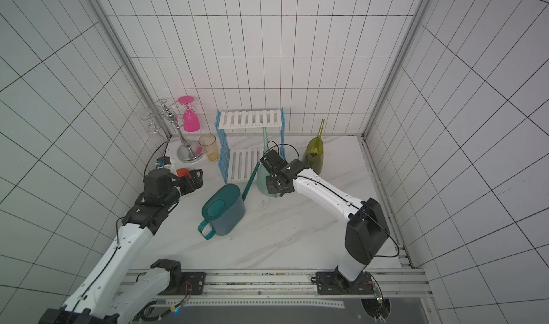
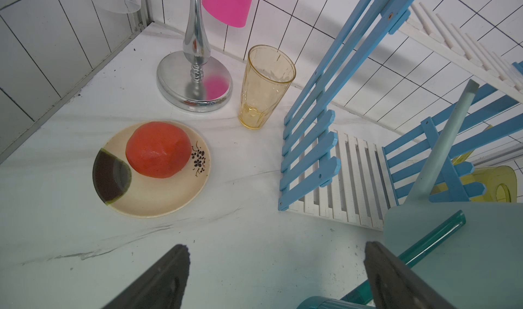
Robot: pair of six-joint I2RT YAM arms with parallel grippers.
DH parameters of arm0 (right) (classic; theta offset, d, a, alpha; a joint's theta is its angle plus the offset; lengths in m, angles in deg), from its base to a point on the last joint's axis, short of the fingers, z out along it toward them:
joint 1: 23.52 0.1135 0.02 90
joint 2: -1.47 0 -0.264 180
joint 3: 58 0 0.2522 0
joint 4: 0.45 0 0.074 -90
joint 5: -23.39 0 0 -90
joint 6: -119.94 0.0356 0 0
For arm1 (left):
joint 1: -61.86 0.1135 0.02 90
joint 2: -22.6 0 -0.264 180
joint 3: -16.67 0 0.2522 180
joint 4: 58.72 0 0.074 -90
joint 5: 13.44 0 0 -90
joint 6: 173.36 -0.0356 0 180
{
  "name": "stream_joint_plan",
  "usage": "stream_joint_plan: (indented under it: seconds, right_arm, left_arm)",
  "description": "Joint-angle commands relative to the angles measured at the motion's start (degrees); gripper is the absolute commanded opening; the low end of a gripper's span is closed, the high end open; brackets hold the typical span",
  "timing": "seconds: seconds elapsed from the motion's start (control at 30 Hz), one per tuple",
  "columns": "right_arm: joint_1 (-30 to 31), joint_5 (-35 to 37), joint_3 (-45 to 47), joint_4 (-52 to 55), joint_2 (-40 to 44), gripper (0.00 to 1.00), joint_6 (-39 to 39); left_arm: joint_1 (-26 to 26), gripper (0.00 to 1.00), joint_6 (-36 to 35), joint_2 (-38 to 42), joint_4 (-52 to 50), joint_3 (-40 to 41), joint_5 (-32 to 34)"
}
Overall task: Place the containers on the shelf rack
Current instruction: 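Place the container on the shelf.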
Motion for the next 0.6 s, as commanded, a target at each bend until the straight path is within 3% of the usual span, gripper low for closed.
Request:
stream_joint_plan:
  seconds: [0.0,0.57]
  right_arm:
    - [-0.87,2.72,-4.23,-2.20,-1.40,0.00,-2.26]
    - [-2.34,6.47,-14.53,-1.61,-12.43,0.00,-2.85]
  left_arm:
    - [-0.05,0.98,-0.62,0.83,-0.12,-0.80,-0.74]
    - [-0.05,0.98,-0.92,0.14,0.64,-0.22,-1.92]
